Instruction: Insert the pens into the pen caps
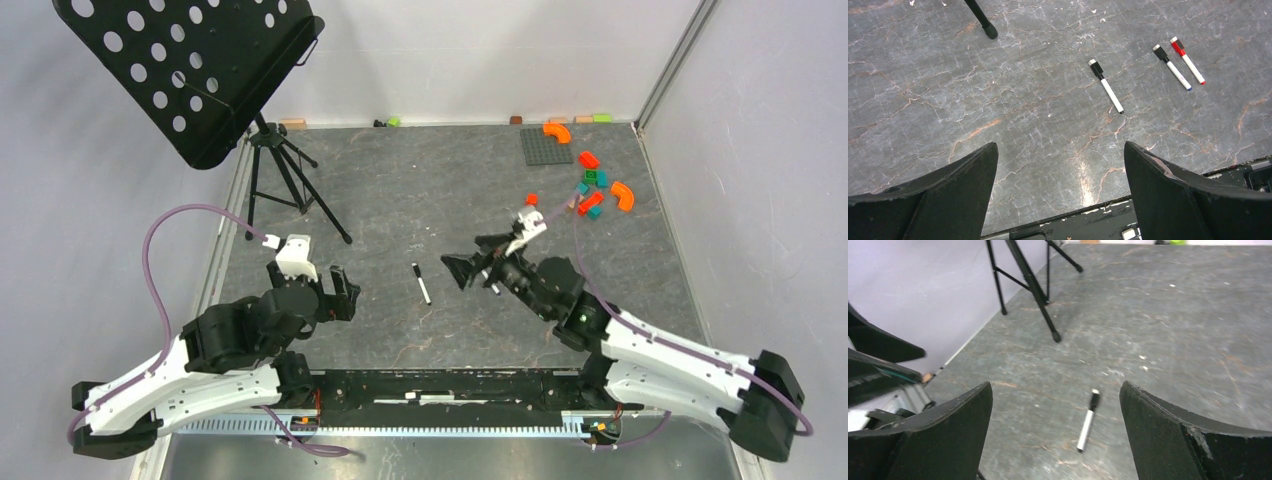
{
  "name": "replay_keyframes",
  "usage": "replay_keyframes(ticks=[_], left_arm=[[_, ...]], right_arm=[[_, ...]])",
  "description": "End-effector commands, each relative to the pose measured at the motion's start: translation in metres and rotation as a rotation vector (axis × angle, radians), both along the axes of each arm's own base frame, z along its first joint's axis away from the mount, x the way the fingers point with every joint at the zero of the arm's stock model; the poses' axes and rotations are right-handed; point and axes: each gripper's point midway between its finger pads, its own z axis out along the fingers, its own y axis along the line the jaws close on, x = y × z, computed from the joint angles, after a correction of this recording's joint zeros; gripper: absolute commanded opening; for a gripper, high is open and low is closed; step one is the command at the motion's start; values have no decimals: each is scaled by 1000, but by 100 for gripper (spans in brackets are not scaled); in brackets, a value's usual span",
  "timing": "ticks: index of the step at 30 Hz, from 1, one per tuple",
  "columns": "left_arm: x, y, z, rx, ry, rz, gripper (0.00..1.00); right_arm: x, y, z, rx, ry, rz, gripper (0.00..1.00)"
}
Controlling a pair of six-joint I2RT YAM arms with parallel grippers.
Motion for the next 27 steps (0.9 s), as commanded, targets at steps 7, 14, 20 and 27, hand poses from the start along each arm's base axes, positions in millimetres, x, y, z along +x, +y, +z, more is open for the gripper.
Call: replay_keyframes(ticks=[7, 14, 20, 27], left_arm=[[5, 5, 1, 40, -34, 15, 100], [6, 5, 1, 49, -34, 20, 100], [6, 6, 0, 50, -35, 23, 100], [7, 6, 0, 53, -35, 25, 100]], right_arm=[[1, -101, -61, 115, -46, -348, 98], [3, -122, -72, 129, -13, -448, 98], [2, -126, -62, 150, -32, -455, 98], [1, -128, -55, 114, -28, -456, 98]])
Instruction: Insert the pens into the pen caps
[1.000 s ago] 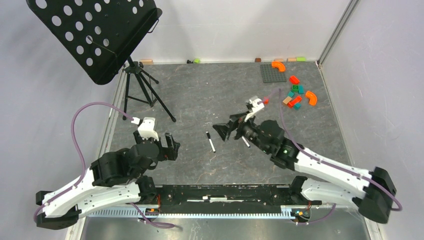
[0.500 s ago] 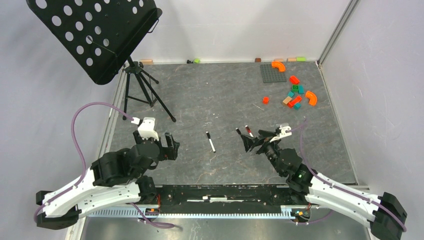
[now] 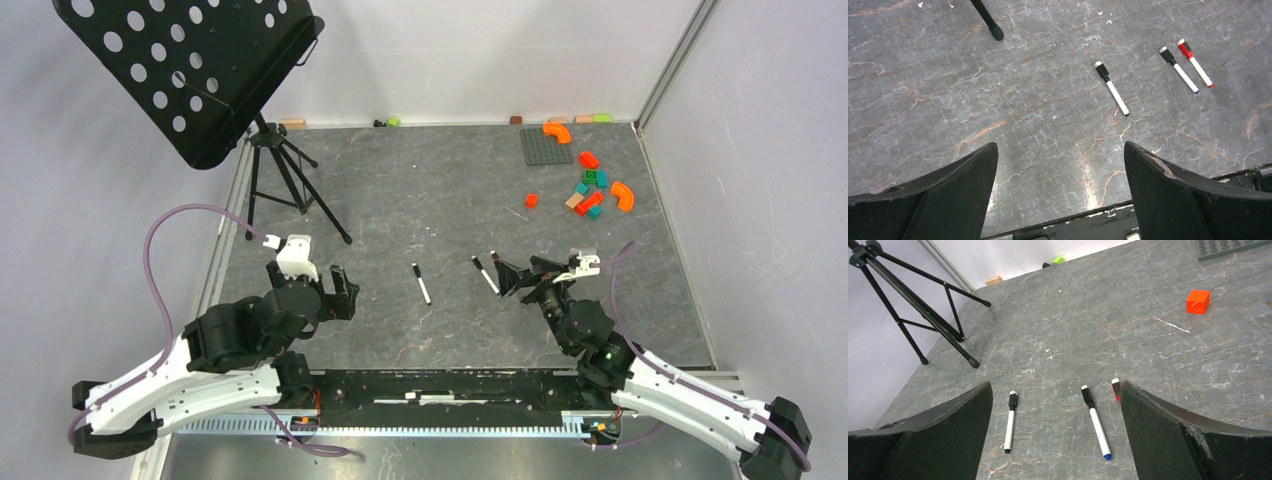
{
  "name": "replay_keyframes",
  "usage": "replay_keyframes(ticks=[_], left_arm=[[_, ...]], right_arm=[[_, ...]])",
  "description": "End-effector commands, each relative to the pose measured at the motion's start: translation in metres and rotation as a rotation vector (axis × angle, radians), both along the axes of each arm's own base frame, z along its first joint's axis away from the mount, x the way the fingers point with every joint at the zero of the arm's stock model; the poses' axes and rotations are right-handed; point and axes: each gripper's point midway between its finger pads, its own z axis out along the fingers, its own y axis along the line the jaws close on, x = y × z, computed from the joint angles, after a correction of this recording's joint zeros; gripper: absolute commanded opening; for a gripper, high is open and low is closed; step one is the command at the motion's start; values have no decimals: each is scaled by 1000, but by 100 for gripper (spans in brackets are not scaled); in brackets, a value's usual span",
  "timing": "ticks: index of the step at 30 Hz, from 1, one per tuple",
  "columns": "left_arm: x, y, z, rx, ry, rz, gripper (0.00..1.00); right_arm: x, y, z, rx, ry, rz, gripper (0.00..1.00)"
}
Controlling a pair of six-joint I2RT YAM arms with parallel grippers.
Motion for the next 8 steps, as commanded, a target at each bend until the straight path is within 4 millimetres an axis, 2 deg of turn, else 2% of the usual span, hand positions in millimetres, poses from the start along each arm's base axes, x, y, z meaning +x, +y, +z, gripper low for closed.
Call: replay_keyframes(ticks=[1, 8], left_arm=[[4, 3, 2, 36, -27, 8, 100], [4, 5, 5, 24, -35, 11, 100]], right_arm=[[2, -5, 25, 14, -26, -23, 98], [0, 2, 38, -18, -61, 20, 98]])
